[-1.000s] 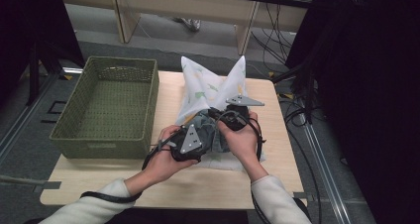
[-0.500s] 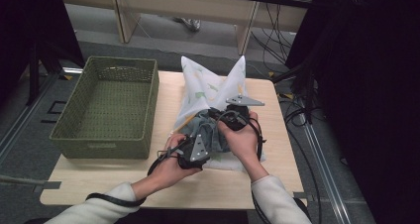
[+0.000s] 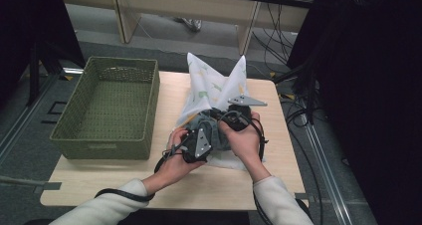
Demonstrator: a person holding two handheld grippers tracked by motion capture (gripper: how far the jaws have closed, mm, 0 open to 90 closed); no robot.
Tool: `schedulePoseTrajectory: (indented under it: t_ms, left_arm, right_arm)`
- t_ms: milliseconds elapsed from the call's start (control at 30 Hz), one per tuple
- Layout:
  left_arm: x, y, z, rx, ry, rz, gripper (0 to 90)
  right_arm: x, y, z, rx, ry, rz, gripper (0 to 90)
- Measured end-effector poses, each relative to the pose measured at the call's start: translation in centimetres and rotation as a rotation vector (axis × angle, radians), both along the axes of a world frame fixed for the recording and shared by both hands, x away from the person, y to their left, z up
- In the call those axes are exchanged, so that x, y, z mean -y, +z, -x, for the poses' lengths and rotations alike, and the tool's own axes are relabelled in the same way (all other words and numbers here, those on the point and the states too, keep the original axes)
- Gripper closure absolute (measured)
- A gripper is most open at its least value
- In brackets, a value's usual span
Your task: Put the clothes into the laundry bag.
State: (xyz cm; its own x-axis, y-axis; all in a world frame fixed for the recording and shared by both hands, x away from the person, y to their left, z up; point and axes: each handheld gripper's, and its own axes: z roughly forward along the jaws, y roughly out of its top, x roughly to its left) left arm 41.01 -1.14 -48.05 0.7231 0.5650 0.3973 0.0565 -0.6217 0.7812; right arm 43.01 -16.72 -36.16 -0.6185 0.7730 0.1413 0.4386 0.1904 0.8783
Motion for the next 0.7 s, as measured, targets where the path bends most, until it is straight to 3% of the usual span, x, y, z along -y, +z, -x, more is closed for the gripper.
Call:
schedulePoseTrajectory:
  t_ms: [100, 233, 400, 533, 600, 700]
  left_arm:
    - [0.5, -0.6, -0.9, -0.057, 0.012, -0.044, 20.6]
    - [0.8, -1.2, -1.9, -0.062, 0.026, -0.064, 25.4]
    - [1.0, -1.5, -2.4, -0.069, 0.036, -0.089, 45.5]
    - [1.2, -1.4, -2.7, -0.085, 0.050, -0.079, 65.2]
    - [1.2, -1.3, -2.8, -0.095, 0.059, -0.066, 73.5]
    - [0.9, -1.0, -2.9, -0.113, 0.064, -0.029, 78.5]
  right_arm:
    - [-0.2, -0.1, 0.1, -0.007, 0.002, 0.001, 90.0]
    - [-0.4, -0.1, 0.1, -0.007, 0.012, 0.003, 90.0]
    - [-0.3, -0.3, 0.0, -0.019, 0.010, 0.005, 90.0]
    - [-0.4, -0.2, 0.1, -0.024, 0.010, 0.001, 90.0]
    - [-0.4, -0.1, 0.2, -0.018, 0.014, 0.000, 90.0]
    - [-0.4, 0.0, 0.3, -0.017, 0.013, 0.000, 90.0]
